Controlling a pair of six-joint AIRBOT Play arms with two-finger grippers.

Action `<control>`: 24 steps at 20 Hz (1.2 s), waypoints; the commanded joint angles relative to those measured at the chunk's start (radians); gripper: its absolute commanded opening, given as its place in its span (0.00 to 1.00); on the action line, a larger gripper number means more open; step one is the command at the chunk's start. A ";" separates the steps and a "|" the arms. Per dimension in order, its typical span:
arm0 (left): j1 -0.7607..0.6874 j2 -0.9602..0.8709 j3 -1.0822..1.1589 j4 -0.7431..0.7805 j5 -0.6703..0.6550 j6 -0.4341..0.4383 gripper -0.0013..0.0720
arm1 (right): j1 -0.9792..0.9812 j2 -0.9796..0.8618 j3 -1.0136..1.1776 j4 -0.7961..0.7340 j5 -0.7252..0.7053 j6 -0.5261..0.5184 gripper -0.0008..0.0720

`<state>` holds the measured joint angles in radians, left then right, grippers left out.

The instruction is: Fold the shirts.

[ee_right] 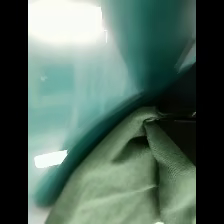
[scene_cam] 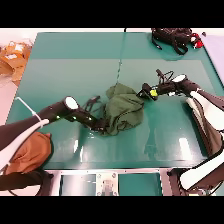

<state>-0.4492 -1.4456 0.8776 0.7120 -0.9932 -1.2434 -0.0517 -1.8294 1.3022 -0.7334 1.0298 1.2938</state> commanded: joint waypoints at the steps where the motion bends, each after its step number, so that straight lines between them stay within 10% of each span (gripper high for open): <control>1: 0.114 0.081 0.076 0.116 -0.081 -0.032 0.05 | -0.013 0.024 0.055 0.013 0.073 -0.023 0.04; 15: 0.320 0.474 1.034 0.301 -0.344 -0.174 0.05 | -0.221 0.938 0.404 0.034 0.219 -0.023 0.04; 24: 0.320 0.378 1.094 0.459 -0.445 -0.173 0.05 | -0.228 0.960 0.268 0.016 0.241 0.013 0.04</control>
<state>-0.1299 -1.0199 1.9671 1.1343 -1.3918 -1.4136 -0.2783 -0.8570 1.6485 -0.7136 1.2789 1.3113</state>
